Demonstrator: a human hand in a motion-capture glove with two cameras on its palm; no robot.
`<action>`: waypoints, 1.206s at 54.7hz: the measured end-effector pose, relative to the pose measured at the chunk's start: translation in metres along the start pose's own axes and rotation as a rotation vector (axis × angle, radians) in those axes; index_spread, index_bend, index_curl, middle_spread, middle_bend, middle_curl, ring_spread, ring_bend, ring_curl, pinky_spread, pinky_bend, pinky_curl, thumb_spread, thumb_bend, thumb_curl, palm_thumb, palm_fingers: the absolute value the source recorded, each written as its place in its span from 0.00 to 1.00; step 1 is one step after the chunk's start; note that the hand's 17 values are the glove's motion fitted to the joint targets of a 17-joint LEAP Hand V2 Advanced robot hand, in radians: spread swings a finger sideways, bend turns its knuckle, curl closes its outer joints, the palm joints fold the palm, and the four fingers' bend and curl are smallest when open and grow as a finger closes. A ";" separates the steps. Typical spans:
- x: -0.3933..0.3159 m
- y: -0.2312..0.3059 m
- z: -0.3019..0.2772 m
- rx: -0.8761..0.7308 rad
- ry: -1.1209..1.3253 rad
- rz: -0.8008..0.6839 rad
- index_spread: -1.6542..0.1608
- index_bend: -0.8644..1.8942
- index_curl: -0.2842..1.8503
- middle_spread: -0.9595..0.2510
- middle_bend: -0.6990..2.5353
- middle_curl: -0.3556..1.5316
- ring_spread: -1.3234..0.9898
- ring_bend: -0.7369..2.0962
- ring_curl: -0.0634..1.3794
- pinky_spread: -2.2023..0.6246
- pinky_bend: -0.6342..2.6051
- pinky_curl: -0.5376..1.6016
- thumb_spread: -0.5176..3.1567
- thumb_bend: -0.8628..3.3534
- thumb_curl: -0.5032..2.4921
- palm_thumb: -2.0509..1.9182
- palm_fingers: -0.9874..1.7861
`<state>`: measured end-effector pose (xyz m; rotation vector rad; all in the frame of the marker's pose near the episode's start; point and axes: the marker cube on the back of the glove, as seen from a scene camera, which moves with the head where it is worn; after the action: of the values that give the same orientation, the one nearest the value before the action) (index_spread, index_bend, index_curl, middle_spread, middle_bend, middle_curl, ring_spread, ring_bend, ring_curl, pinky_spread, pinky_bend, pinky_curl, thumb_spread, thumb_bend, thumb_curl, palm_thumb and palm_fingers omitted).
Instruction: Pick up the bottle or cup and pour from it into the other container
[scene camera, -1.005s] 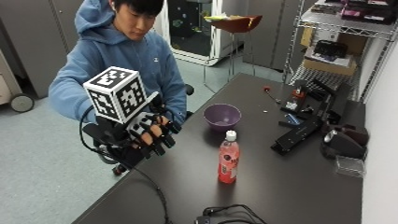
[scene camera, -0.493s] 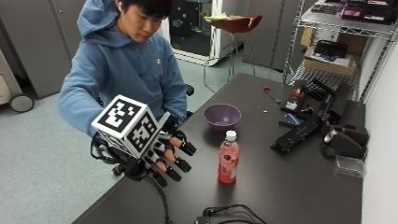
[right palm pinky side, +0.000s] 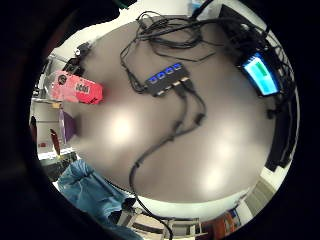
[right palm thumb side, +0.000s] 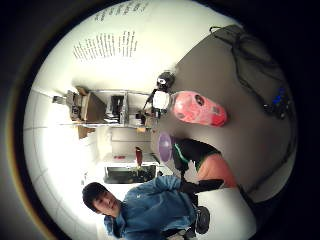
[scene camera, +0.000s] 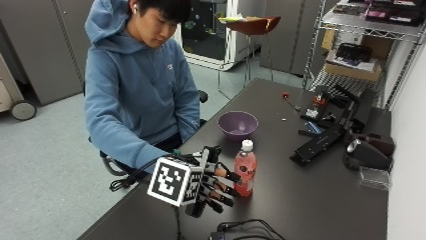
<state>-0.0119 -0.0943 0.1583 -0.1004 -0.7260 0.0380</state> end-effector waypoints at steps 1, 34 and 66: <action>0.000 -0.002 0.004 0.001 -0.022 -0.001 0.70 0.36 0.23 0.82 0.28 0.36 0.60 0.41 0.24 0.86 0.34 0.41 0.39 0.20 0.29 0.67 0.42; -0.014 -0.036 0.110 -0.063 -0.339 -0.091 0.71 0.36 0.22 0.82 0.27 0.36 0.61 0.42 0.24 0.87 0.35 0.42 0.39 0.20 0.29 0.67 0.41; -0.073 -0.053 0.156 0.077 -0.507 -0.168 0.81 0.38 0.29 0.77 0.33 0.41 0.53 0.45 0.29 0.80 0.27 0.40 0.27 0.21 0.35 0.79 0.71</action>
<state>-0.1707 -0.1396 0.2314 0.0475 -1.2364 -0.0725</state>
